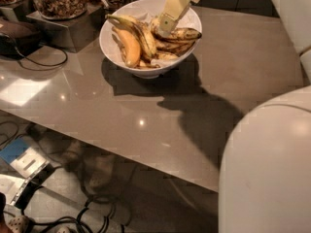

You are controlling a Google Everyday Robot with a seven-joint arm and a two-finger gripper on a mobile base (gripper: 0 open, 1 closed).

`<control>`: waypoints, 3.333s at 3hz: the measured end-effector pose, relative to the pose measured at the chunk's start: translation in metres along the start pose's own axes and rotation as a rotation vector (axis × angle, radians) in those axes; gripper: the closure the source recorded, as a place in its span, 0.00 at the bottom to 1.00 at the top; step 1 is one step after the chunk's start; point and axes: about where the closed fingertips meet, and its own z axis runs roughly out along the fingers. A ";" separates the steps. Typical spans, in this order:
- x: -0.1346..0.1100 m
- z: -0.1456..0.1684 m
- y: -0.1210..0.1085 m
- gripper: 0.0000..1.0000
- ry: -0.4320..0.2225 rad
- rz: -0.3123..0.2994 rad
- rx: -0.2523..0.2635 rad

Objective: Pick banana from white bowl

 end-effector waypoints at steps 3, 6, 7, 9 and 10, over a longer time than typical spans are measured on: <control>-0.016 0.024 -0.016 0.22 0.074 0.059 0.049; -0.027 0.045 -0.021 0.35 0.127 0.063 0.065; -0.021 0.052 -0.029 0.40 0.139 0.089 0.066; -0.015 0.063 -0.041 0.42 0.159 0.117 0.069; -0.018 0.069 -0.039 0.47 0.176 0.102 0.069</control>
Offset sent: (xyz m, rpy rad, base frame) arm 0.0046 -0.0088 -0.0118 -0.1180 0.1123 -0.1049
